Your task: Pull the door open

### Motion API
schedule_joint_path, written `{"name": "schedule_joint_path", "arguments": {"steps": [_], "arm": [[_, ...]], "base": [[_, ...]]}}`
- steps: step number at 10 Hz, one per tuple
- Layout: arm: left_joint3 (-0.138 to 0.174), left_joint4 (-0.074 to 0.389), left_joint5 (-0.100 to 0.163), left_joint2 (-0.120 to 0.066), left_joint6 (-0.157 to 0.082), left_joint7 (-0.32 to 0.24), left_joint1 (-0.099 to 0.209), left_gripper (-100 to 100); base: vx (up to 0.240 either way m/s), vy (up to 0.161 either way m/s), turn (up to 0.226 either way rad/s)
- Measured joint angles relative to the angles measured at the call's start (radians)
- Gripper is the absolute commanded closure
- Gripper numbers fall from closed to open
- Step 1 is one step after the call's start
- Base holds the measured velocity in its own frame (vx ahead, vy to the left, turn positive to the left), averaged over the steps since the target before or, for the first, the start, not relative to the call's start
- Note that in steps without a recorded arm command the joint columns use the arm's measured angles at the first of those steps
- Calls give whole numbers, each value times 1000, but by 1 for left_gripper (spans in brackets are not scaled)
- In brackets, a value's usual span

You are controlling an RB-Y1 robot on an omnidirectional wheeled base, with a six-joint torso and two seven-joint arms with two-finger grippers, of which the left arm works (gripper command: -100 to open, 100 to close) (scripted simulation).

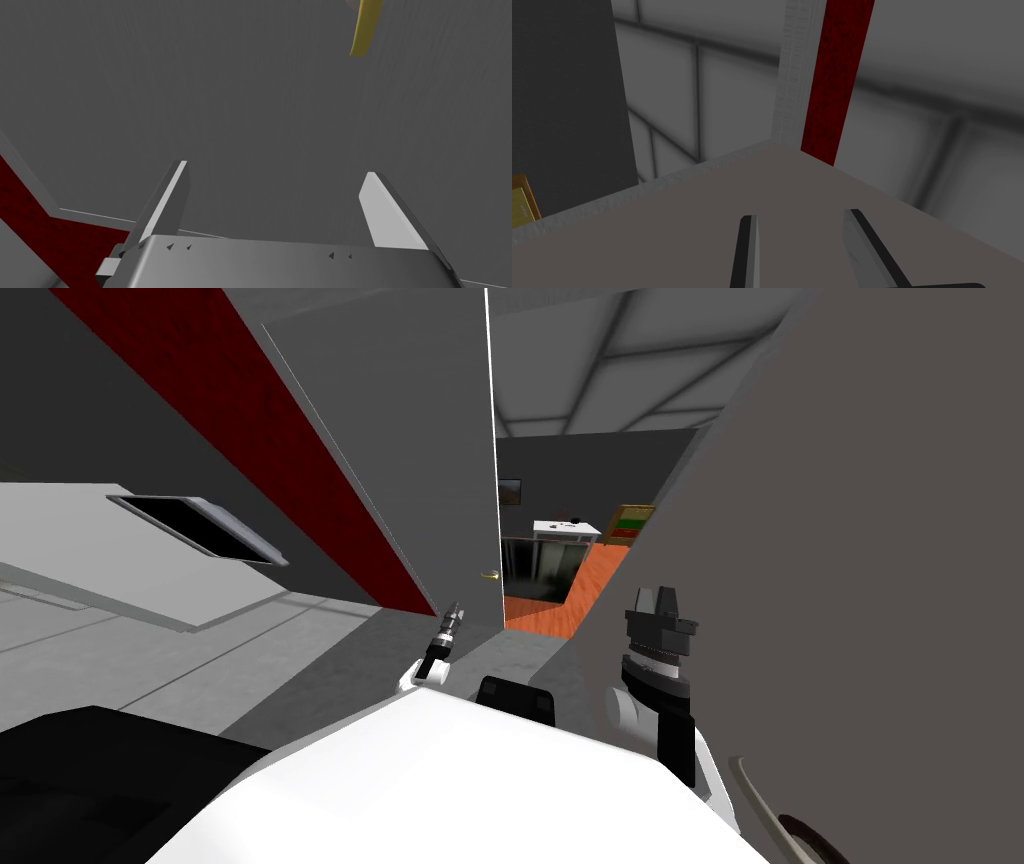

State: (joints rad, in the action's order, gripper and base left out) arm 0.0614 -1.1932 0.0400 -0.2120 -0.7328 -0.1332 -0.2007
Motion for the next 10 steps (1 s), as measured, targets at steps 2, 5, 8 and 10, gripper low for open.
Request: {"name": "schedule_joint_path", "arguments": {"steps": [2, 5, 8, 10], "arm": [[0, 55, 4, -7, -15, -11, 17, -100], [-1, 113, 8, -14, -27, -24, 33, -100], [-2, 167, 12, -19, -37, -36, 47, -100], [-2, 206, 16, -26, -45, -46, 59, -100]], "base": [[99, -11, -59], [108, -11, -55], [103, 0, -49], [95, -4, -45]]}}
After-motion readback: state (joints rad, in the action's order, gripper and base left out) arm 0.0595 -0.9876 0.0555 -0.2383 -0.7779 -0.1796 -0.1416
